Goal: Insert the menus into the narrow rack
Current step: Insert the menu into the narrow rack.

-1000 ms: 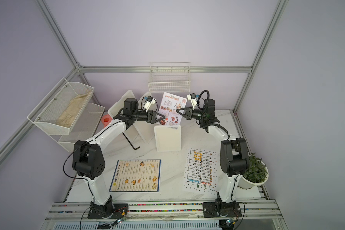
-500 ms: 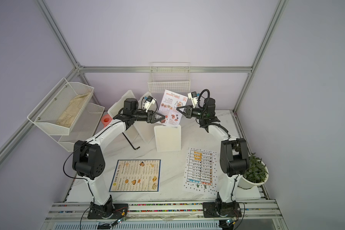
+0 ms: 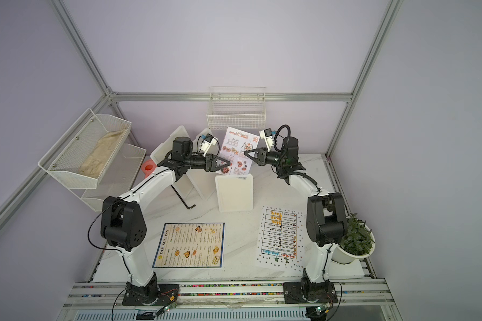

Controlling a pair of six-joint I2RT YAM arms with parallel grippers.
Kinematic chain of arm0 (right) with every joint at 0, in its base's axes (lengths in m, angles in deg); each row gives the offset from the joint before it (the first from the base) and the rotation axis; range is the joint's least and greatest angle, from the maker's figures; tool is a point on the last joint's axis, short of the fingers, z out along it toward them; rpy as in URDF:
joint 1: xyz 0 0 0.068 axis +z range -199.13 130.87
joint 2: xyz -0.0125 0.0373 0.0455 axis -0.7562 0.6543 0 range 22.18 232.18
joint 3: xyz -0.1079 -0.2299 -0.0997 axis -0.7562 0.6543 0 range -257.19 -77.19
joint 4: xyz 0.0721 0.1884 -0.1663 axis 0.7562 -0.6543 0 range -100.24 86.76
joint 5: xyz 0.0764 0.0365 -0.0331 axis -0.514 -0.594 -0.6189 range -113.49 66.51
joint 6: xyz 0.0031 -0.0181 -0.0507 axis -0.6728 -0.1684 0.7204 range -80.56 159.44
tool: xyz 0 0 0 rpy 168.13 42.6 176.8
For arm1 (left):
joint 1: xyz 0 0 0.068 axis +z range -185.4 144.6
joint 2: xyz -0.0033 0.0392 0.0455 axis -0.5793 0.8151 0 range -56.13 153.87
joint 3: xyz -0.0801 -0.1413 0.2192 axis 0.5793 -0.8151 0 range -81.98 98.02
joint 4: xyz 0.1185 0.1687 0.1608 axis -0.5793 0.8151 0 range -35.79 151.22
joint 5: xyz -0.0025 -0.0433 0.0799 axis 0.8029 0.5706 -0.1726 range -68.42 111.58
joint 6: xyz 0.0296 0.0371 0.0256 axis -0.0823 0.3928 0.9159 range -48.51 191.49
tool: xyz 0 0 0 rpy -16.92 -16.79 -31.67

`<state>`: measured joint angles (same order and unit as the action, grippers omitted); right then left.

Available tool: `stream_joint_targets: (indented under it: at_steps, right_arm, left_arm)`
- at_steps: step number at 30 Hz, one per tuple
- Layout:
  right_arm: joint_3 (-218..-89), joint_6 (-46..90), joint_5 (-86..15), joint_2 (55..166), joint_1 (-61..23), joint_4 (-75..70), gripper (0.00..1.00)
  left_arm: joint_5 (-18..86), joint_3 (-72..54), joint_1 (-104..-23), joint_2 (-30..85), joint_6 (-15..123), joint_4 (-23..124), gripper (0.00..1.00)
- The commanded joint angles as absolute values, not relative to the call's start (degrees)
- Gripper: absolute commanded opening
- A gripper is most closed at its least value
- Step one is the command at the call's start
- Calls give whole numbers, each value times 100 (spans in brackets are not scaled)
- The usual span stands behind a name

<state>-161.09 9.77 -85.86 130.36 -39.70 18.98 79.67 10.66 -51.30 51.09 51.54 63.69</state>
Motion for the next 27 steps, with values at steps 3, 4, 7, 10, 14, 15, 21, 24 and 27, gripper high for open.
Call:
stream_joint_targets:
  at_steps: [3,4,7,10,14,15,21,24,27]
  right_arm:
    - [-16320,1097,-8726,13130,-3918,1807,0]
    - [-16336,1163,-8701,13119,-3919,1724,0]
    - [-16363,1452,-8585,13054,-3918,1421,0]
    - [-16399,1649,-8554,13006,-3920,1204,0]
    - [-16363,1723,-8540,12925,-3927,1183,0]
    - [-16337,1744,-8506,12880,-3921,1192,0]
    - [-16214,1870,-8152,12639,-3949,1178,0]
    - [-16207,1884,-8045,12599,-3971,1170,0]
    - [-16233,1888,-8059,12625,-3967,1145,0]
  left_arm:
    - [7989,814,-5069,4600,5227,6210,58]
    - [7989,799,-5069,4590,5233,6208,58]
    - [7977,767,-5066,4599,5236,6228,58]
    - [7953,732,-5067,4628,5257,6259,58]
    - [7919,740,-5068,4735,5265,6297,58]
    - [7923,757,-5077,4756,5263,6314,58]
    - [7918,844,-5078,4844,5263,6357,56]
    - [7932,885,-5087,4863,5250,6362,52]
    - [7959,925,-5105,4874,5226,6356,46]
